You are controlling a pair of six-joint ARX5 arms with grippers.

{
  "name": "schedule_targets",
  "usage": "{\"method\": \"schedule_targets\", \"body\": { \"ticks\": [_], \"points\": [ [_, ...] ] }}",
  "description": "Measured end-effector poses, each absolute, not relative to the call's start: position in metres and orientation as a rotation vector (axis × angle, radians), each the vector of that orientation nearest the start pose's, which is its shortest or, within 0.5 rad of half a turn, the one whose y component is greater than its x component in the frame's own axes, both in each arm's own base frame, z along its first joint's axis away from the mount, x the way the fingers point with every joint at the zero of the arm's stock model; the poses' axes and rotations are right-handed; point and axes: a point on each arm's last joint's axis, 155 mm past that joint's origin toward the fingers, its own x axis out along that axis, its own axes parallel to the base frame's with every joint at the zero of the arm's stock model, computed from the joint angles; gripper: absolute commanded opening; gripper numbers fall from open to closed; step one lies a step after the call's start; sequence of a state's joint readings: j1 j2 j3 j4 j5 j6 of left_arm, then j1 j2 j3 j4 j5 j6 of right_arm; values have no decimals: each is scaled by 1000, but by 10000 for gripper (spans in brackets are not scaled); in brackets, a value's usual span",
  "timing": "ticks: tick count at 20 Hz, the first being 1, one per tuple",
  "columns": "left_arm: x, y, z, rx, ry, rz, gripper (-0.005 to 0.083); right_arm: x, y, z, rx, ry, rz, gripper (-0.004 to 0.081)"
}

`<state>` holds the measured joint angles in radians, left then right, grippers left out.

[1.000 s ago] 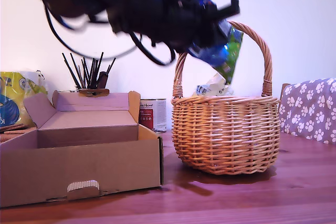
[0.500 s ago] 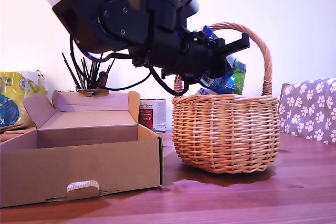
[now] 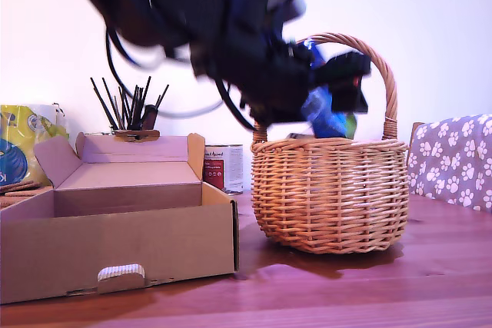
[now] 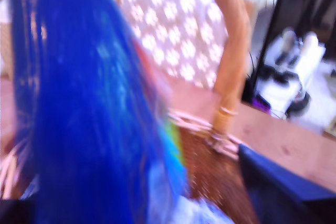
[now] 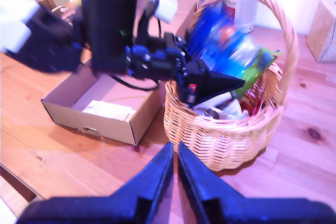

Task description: Move the bags of Easter eggs from the cardboard box on the left into the woven basket on the right side.

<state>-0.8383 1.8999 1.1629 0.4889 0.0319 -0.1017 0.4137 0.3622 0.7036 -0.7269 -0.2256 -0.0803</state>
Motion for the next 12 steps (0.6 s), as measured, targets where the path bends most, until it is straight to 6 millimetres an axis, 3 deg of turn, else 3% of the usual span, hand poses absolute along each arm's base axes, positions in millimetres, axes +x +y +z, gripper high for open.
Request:
{"method": "schedule_targets", "body": {
  "ticks": [5, 8, 9, 10, 12],
  "points": [
    [361, -397, 216, 86, 304, -808, 742, 178, 123, 243, -113, 365, 647, -12],
    [352, -384, 207, 159, 370, -796, 693, 178, 123, 243, -113, 365, 647, -12],
    [349, -380, 201, 176, 402, -792, 612, 178, 123, 243, -113, 365, 647, -12],
    [345, -375, 197, 198, 429, -790, 476, 178, 123, 243, -113, 365, 647, -12],
    [335, -366, 193, 236, 478, -792, 48, 178, 123, 243, -113, 365, 647, -12]
  ]
}}
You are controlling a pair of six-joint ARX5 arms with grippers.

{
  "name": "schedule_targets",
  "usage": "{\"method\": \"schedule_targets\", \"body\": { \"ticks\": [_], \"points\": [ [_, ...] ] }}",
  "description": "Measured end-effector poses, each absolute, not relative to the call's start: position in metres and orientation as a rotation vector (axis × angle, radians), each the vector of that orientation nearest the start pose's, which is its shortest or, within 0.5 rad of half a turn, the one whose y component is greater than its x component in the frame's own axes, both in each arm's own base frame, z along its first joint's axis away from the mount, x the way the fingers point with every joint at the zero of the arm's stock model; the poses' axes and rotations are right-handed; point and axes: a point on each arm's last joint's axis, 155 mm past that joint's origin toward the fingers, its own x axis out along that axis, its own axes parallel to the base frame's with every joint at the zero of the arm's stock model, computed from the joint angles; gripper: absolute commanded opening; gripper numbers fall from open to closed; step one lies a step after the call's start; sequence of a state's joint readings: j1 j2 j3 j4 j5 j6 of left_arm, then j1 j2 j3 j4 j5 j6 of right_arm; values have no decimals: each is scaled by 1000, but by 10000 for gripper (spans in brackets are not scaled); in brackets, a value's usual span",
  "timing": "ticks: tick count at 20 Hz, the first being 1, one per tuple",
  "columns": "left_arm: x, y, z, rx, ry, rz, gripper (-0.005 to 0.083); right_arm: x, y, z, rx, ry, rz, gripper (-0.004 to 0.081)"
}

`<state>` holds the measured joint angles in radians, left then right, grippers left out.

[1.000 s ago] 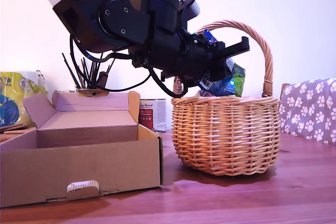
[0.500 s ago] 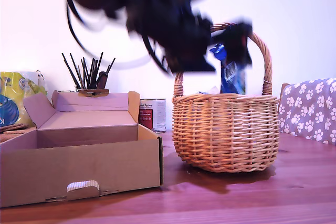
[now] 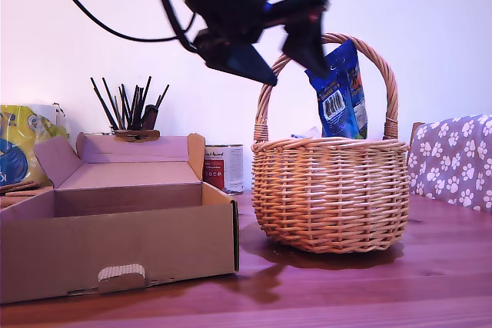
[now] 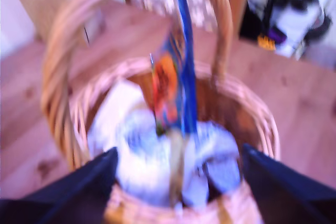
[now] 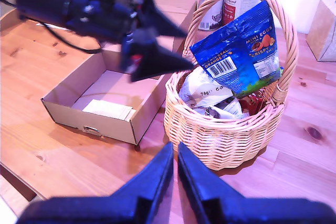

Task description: Move the bags of Easter eggs from the cardboard box on the left into the woven basket on the right side.

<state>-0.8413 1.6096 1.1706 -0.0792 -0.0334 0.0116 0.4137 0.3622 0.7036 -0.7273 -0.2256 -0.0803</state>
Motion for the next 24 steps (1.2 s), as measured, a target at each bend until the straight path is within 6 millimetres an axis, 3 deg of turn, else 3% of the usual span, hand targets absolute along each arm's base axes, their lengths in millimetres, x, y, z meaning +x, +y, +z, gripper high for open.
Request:
{"method": "schedule_targets", "body": {
  "ticks": [1, 4, 8, 12, 15, 20, 24],
  "points": [
    [330, -361, 193, 268, 490, -798, -4, 178, 123, 243, -114, 366, 646, -12],
    [317, -344, 201, 310, 521, -794, 8, 187, 116, 242, -123, 369, 589, -12],
    [306, -323, 224, 282, 458, -778, 9, 209, 98, 258, -116, 304, 451, -12],
    [296, -272, 210, 247, 420, -715, 9, 217, 88, 268, -106, 261, 383, -12],
    [290, -214, 201, 190, 397, -594, 8, 220, 89, 282, -75, 209, 379, -12],
    [262, -142, 247, 104, 231, -464, 9, 219, 96, 287, -68, 191, 412, -12],
    [236, -115, 284, 56, 97, -425, 9, 217, 99, 288, -80, 182, 437, -12]
  ]
}}
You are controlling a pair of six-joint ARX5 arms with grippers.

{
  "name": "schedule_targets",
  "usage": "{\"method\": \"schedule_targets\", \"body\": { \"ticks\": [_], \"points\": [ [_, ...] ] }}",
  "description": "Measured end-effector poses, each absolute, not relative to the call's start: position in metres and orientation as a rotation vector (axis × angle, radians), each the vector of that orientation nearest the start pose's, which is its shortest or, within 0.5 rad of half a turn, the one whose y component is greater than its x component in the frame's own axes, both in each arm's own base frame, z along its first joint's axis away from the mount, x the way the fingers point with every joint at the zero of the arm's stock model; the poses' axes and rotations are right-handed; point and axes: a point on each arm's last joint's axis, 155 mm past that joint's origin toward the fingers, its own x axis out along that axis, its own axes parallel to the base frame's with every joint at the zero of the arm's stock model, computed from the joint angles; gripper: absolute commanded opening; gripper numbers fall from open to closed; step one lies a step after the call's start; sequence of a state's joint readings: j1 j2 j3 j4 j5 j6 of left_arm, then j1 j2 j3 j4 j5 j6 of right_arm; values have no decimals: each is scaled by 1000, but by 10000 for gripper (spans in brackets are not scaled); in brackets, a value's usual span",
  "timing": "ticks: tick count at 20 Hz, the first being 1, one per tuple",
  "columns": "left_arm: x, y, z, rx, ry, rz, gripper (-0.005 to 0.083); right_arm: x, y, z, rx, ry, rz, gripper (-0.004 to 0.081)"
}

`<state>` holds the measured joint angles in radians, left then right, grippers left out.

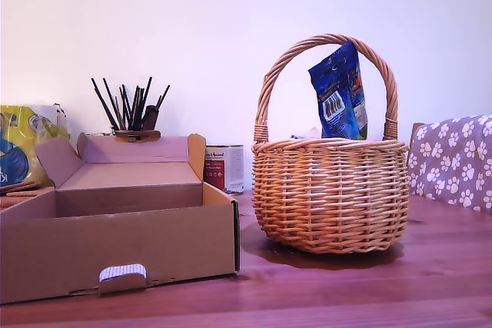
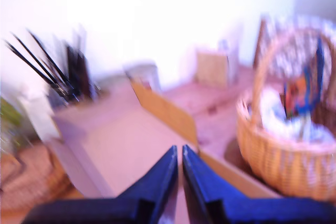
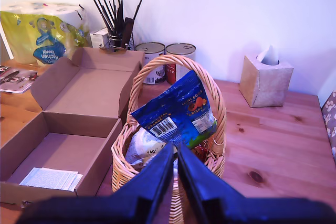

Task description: Move the bags of Easter eggs from the cardboard box on the left into the woven basket on the right side.

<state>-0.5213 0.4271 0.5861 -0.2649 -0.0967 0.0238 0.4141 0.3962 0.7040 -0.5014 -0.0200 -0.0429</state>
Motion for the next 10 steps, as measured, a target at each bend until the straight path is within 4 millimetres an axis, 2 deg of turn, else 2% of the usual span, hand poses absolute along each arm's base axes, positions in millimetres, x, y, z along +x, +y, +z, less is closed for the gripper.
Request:
{"method": "schedule_targets", "body": {
  "ticks": [4, 10],
  "points": [
    [225, -109, 293, 42, 59, -426, 9, 215, 98, 278, -89, 225, 436, -12],
    [226, -110, 282, 55, 103, -426, 9, 208, 95, 252, -110, 331, 435, -12]
  ]
}}
